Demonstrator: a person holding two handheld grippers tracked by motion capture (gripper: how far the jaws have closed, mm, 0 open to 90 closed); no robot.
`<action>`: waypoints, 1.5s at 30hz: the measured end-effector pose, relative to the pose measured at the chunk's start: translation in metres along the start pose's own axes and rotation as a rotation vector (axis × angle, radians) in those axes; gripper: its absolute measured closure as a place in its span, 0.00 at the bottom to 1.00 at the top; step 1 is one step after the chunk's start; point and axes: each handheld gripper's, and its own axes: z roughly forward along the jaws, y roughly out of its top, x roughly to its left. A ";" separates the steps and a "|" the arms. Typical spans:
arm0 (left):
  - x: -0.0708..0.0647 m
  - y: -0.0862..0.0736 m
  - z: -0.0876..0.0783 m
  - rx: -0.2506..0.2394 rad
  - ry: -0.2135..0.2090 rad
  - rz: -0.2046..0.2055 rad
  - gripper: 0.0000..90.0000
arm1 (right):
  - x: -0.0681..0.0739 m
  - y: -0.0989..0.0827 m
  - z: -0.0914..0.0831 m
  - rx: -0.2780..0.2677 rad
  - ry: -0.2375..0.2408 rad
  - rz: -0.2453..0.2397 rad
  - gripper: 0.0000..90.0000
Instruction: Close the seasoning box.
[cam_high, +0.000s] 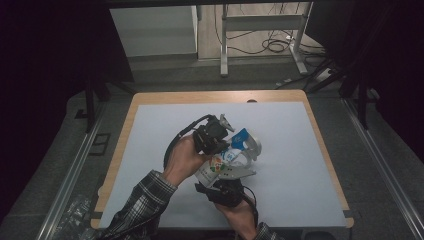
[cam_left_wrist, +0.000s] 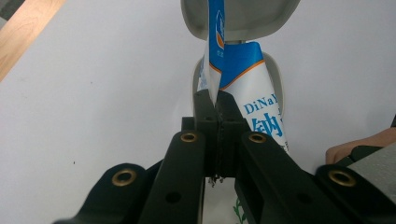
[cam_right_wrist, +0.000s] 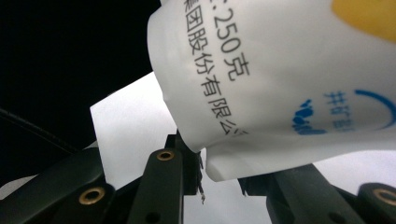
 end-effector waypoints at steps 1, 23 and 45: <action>0.000 0.000 0.000 0.002 -0.001 0.000 1.00 | 0.000 0.000 0.000 -0.001 0.002 0.001 0.81; -0.002 0.000 0.003 0.027 0.011 0.014 1.00 | 0.005 0.003 -0.003 -0.027 0.024 -0.001 0.80; -0.002 0.000 0.005 0.037 0.015 0.018 1.00 | 0.006 0.006 -0.005 -0.060 0.031 -0.021 0.81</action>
